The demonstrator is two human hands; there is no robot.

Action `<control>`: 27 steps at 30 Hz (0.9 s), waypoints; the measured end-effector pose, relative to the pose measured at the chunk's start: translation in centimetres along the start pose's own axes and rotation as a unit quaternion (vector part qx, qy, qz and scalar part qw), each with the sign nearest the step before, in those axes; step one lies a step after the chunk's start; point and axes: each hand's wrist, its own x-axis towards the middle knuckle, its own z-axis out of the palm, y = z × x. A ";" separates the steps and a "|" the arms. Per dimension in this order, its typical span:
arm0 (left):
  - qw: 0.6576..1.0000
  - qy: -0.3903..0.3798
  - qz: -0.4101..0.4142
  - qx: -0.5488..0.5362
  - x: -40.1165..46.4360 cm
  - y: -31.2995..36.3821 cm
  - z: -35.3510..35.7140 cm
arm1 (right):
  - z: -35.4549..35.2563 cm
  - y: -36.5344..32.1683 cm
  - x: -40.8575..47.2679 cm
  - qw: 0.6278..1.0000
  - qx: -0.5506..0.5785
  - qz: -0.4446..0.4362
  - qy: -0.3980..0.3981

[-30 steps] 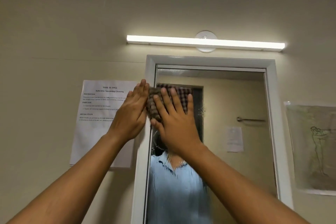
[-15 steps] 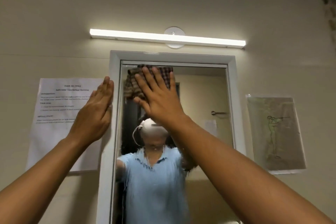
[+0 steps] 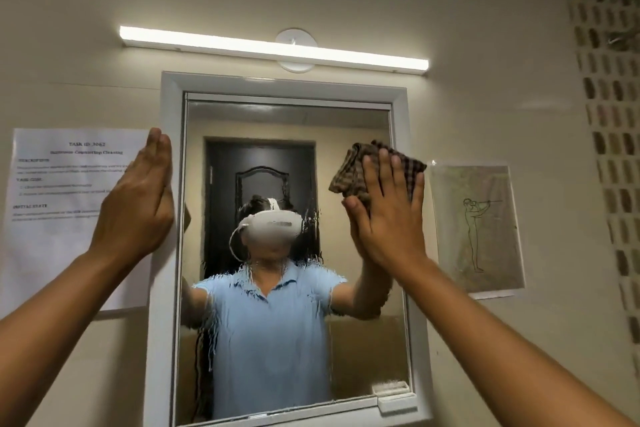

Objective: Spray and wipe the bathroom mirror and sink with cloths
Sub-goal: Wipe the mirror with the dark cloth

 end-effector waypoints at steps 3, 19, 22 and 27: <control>1.000 -0.002 0.001 -0.001 -0.1 0.1 0.0 | 0.8 -1.0 -6.1 1.000 0.013 0.019 -0.010; 1.000 -0.029 0.007 0.002 -0.1 -0.3 -0.9 | 1.4 -17.2 1.7 0.994 0.069 -0.083 -0.028; 0.999 -0.045 0.004 -0.008 0.1 -0.5 -1.5 | 2.1 -21.8 0.0 0.984 0.034 -0.171 -0.030; 0.999 -0.050 0.016 0.009 -0.1 -0.7 -1.6 | 1.8 -18.4 -0.6 0.975 0.010 -0.221 -0.028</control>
